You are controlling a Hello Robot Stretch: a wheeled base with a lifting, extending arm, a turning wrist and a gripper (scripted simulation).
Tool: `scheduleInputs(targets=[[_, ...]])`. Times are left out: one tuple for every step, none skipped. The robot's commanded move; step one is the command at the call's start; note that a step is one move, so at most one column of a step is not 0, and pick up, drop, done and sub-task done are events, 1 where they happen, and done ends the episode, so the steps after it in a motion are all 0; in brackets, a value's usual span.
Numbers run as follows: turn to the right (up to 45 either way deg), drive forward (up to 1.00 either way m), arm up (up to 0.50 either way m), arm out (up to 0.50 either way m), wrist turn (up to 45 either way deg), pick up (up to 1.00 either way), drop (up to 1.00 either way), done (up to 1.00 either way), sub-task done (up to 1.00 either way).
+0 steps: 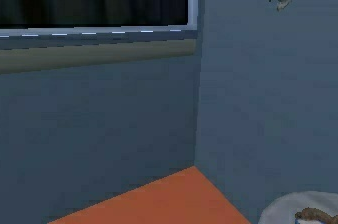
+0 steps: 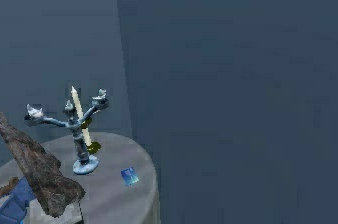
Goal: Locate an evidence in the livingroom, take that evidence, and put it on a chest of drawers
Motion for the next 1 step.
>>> scheduleInputs(targets=[[0.0,0.0,0.38,0.0,0.0,0.0,0.0,0.0,0.0]])
